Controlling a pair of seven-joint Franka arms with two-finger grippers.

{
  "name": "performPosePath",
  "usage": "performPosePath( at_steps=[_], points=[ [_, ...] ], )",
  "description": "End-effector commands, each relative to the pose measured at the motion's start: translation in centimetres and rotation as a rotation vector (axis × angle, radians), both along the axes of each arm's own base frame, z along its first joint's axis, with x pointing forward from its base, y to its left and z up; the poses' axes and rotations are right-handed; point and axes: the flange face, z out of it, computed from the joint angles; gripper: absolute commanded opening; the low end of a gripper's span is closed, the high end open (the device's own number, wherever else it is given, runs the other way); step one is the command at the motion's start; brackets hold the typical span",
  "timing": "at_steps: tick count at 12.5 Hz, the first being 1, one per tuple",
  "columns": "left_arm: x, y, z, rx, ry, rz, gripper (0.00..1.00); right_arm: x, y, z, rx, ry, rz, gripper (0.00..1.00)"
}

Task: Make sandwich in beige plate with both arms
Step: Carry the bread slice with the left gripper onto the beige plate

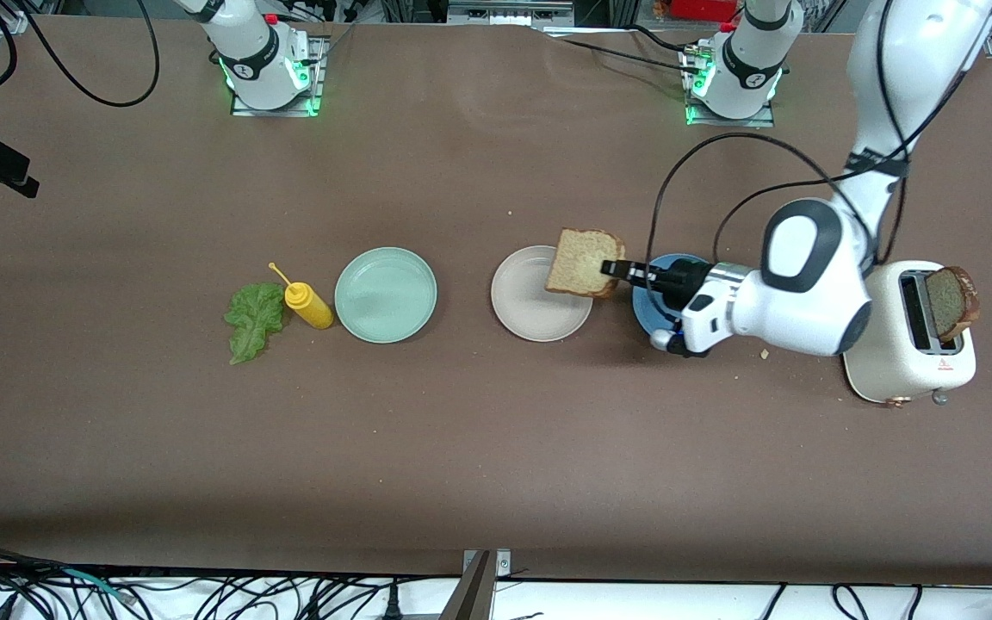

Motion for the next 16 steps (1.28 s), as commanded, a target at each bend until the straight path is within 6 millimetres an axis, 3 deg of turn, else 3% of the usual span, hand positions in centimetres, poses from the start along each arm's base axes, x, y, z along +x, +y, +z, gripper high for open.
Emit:
performPosePath(
  at_steps=[1,3,6,11,16],
  points=[
    [0.6,-2.1,-4.3,-0.078,-0.076,-0.026,0.0,-0.3,-0.5,0.6,-0.003,0.009,-0.002,1.0],
    [0.4,-4.1,-6.2,-0.061,-0.133,-0.012,0.0,-0.3,-0.6,0.6,-0.005,0.009,-0.003,1.0],
    [-0.3,-3.9,-8.6,-0.118,-0.17,-0.055,0.0,-0.3,-0.3,0.6,-0.003,0.01,0.001,1.0],
    [-1.0,-3.7,-10.6,-0.144,-0.215,-0.083,0.0,-0.3,-0.3,0.6,-0.002,0.01,0.001,1.0],
    [-3.3,-3.5,-13.0,-0.237,-0.14,0.008,0.0,-0.2,-0.1,0.6,-0.002,0.01,0.004,1.0]
  ],
)
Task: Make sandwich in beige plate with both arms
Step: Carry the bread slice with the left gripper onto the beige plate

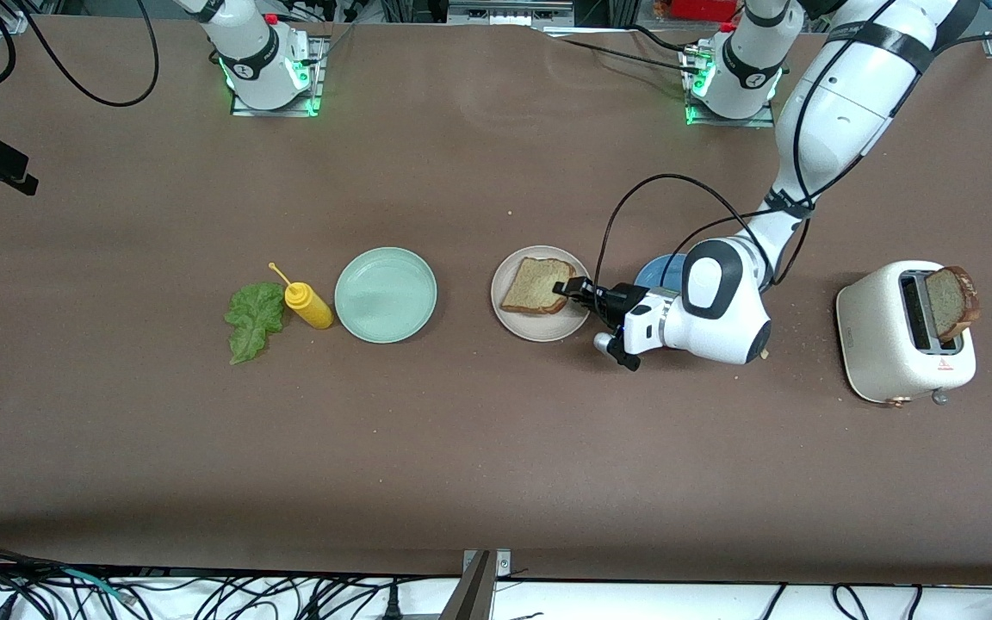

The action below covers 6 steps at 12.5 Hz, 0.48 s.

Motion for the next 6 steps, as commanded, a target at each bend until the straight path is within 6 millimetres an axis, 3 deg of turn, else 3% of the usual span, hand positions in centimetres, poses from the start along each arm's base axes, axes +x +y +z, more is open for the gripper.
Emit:
performPosePath(
  at_steps=[1,2,3,4,6],
  points=[
    [-1.5,0.2,-1.3,-0.077,-0.004,0.026,0.0,-0.1,0.0,0.7,-0.002,0.004,0.008,1.0],
    [-1.7,0.6,-1.7,-0.086,-0.021,0.013,0.0,-0.1,0.0,0.7,-0.002,0.004,0.008,1.0],
    [-1.8,0.8,-1.9,-0.085,-0.022,0.013,0.41,-0.1,0.1,0.7,-0.002,0.004,0.008,1.0],
    [-1.6,1.7,-2.0,-0.077,-0.026,0.017,0.99,-0.1,0.2,0.7,-0.004,0.004,0.011,1.0],
    [-1.2,2.8,-1.7,-0.07,-0.034,0.019,1.0,-0.1,0.1,0.7,-0.004,0.004,0.009,1.0]
  ],
)
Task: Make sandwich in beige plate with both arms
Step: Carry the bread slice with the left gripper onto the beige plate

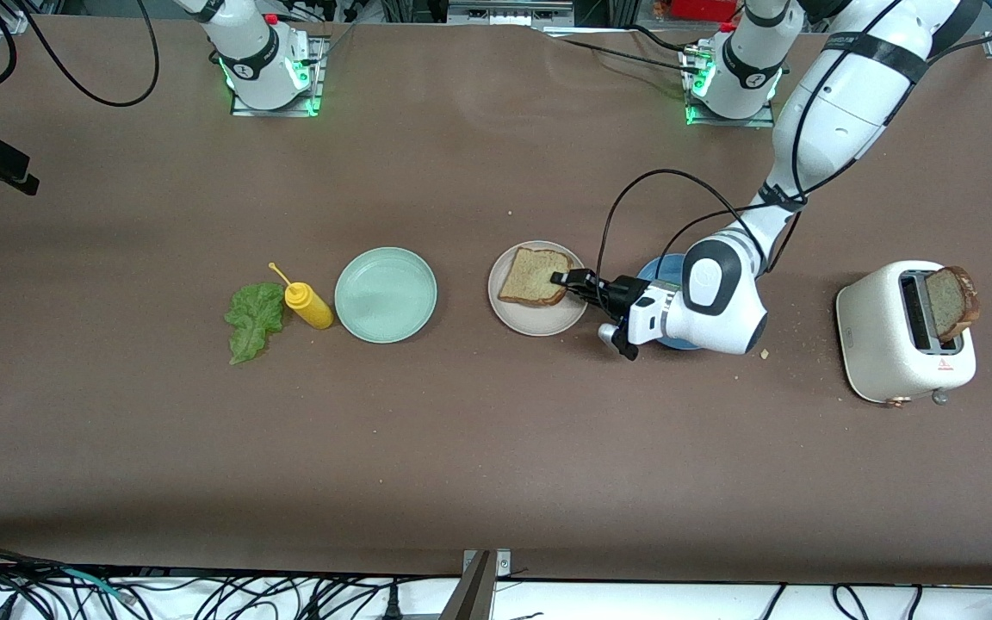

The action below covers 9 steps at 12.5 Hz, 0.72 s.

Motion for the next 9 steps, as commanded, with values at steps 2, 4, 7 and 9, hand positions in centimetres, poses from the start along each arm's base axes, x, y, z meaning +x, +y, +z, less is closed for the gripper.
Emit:
performPosePath(
  at_steps=[2,4,7,9],
  points=[
    [0.7,2.5,1.1,0.044,-0.078,-0.056,1.0,-0.1,0.0,0.7,-0.004,0.004,0.007,1.0],
    [1.6,4.1,3.0,0.125,-0.149,-0.125,1.0,0.0,0.0,0.5,-0.003,0.003,0.008,1.0],
    [2.4,5.6,5.1,0.199,-0.218,-0.178,1.0,0.0,0.1,0.4,-0.003,0.005,0.008,1.0],
    [3.3,7.4,8.9,0.332,-0.279,-0.216,1.0,0.0,0.3,0.4,-0.004,0.007,0.012,1.0]
  ],
)
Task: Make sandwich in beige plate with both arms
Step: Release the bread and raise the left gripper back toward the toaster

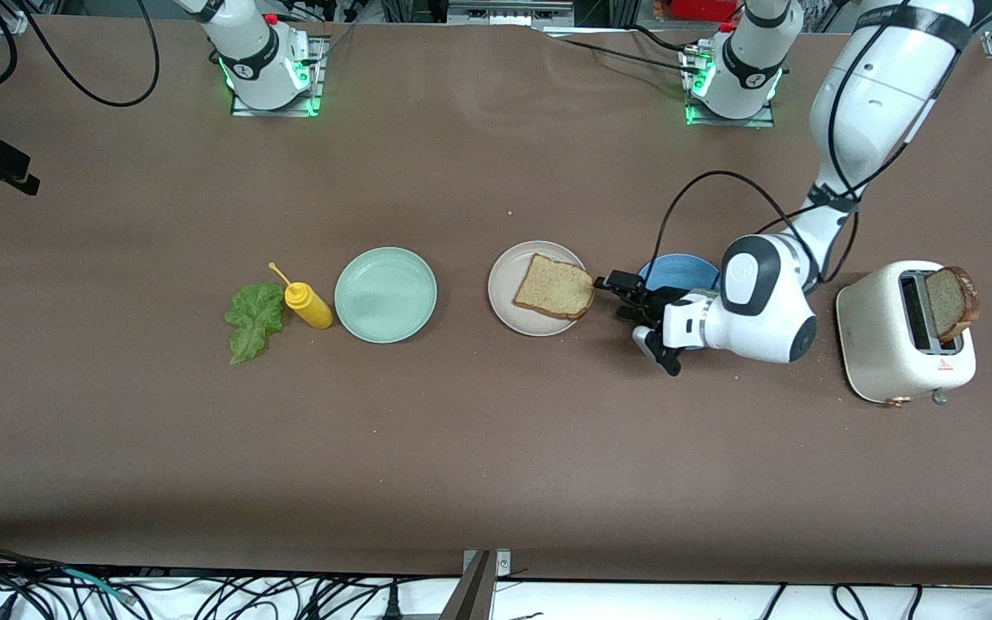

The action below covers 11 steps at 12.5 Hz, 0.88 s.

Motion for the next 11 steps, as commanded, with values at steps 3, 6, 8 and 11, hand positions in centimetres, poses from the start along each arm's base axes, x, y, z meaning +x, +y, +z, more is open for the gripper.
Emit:
performPosePath(
  at_steps=[3,6,8,11],
  points=[
    [1.2,3.5,10.2,0.281,-0.095,-0.024,1.0,0.3,0.8,0.0,-0.004,0.013,0.02,1.0],
    [2.3,8.4,17.2,0.406,-0.136,-0.02,1.0,0.6,2.2,-0.7,-0.002,0.027,0.045,1.0],
    [1.9,10.1,23.3,0.525,-0.204,-0.018,1.0,0.7,2.5,-0.6,-0.002,0.024,0.06,1.0],
    [-0.7,11.2,31.6,0.716,-0.248,0.138,1.0,1.7,4.1,-2.4,-0.005,0.057,0.097,1.0]
  ],
)
